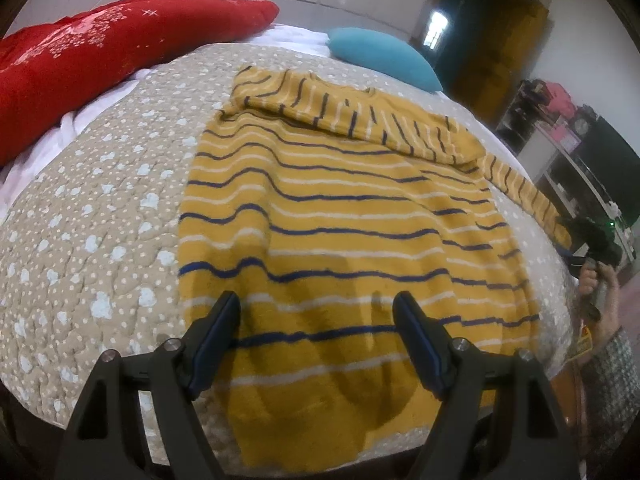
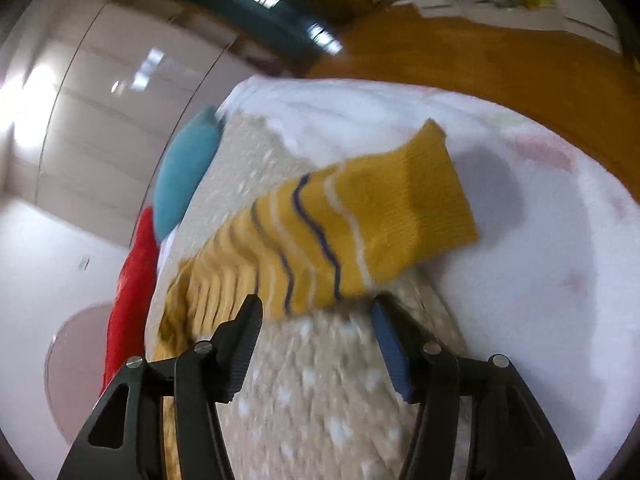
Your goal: Fold small clothes
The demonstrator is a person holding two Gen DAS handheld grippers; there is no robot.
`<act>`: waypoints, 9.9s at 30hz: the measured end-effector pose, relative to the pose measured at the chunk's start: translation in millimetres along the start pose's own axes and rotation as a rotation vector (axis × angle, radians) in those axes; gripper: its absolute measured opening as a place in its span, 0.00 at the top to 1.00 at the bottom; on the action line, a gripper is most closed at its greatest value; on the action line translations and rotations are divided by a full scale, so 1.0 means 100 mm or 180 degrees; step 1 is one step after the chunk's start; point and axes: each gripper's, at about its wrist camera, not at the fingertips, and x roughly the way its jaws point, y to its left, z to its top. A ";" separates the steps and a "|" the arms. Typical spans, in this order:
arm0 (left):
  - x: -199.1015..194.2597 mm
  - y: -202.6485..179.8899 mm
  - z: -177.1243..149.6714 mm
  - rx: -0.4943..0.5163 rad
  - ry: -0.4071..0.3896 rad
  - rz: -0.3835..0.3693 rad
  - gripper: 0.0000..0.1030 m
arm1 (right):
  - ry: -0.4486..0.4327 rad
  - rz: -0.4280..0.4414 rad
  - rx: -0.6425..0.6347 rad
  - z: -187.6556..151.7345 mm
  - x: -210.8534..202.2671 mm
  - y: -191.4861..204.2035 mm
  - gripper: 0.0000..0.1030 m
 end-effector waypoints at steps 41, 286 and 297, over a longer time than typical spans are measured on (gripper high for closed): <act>-0.56 1.29 -0.14 -0.0664 -0.0613 -0.0148 0.22 | 0.1425 0.0422 -0.3552 -3.13 2.01 4.27 0.55; 0.65 1.08 0.90 -0.0683 -0.0380 0.0013 0.28 | 0.0959 -0.0088 -0.2082 -1.37 0.66 2.34 0.25; 0.63 1.10 0.88 -0.0710 -0.0395 -0.0020 0.28 | 0.1103 -0.0470 -0.1794 -1.32 0.94 1.81 0.77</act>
